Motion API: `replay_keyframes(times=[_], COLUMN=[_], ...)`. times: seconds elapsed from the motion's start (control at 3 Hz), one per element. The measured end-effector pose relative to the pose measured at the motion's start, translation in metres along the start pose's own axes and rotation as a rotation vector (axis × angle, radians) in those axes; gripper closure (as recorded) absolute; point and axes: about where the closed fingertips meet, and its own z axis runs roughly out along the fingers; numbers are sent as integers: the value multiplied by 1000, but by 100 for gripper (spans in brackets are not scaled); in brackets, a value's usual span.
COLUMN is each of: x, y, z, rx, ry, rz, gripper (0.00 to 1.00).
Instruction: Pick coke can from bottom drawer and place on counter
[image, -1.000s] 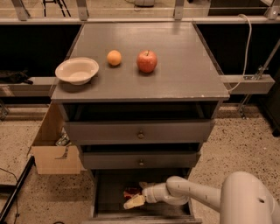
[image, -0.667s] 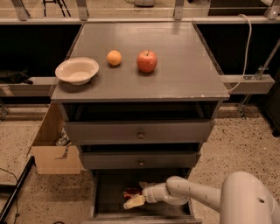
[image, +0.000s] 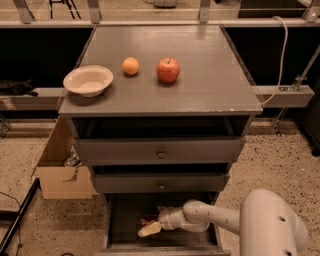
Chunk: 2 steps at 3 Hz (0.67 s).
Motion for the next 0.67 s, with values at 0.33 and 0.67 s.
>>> replay_keyframes(times=[0.33, 0.67], x=[-2, 2], y=[-13, -33], z=[8, 3], rx=[40, 113], ry=[17, 27], rz=[-21, -69], gripper=[0, 0])
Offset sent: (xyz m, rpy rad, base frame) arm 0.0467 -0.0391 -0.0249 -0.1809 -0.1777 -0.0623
